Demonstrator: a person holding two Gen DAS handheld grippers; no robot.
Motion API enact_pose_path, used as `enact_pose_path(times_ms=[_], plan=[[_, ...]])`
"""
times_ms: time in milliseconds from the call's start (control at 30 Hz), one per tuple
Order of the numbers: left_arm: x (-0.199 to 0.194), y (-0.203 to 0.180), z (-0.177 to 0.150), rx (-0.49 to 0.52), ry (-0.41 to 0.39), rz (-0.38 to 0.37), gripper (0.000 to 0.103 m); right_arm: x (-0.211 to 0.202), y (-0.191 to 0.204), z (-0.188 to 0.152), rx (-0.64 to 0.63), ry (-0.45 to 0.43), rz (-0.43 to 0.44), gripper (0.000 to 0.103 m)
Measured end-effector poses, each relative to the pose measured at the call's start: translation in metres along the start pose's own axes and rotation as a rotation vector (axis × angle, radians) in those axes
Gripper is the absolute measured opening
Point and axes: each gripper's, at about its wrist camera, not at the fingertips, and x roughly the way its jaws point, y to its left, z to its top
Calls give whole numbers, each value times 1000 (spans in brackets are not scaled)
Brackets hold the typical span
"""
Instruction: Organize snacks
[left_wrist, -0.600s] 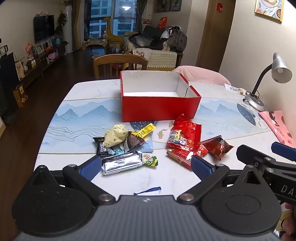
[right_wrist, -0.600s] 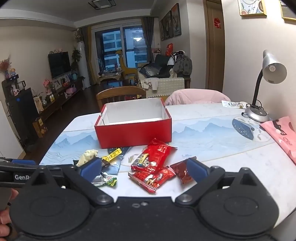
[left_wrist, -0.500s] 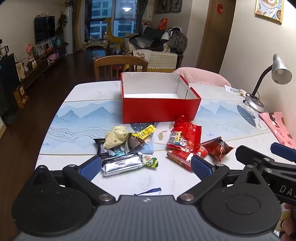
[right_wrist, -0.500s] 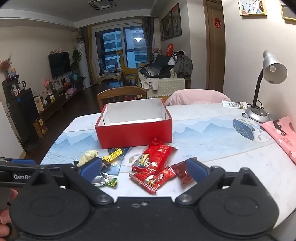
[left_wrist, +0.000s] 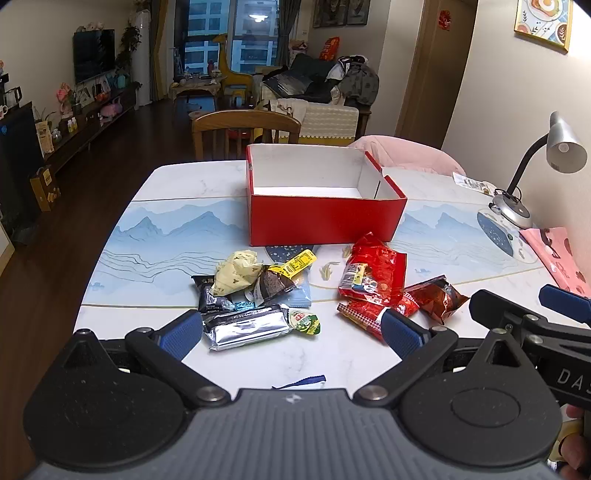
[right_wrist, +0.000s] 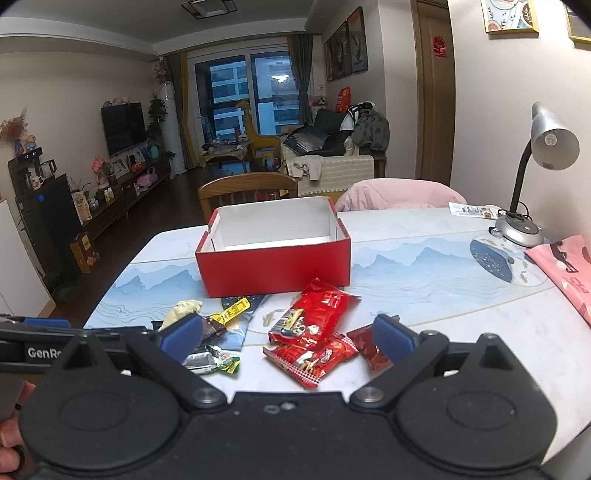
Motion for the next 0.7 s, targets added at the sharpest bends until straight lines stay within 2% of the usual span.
enact_pose_path(times_ms=[600,700], plan=[[-1,7,1,-4,-13,9,103,-5,4,1,-2,-2,-3,99],[-3,8,2,-2,-20,8,103,0,18,2,-11,-9,9,99]])
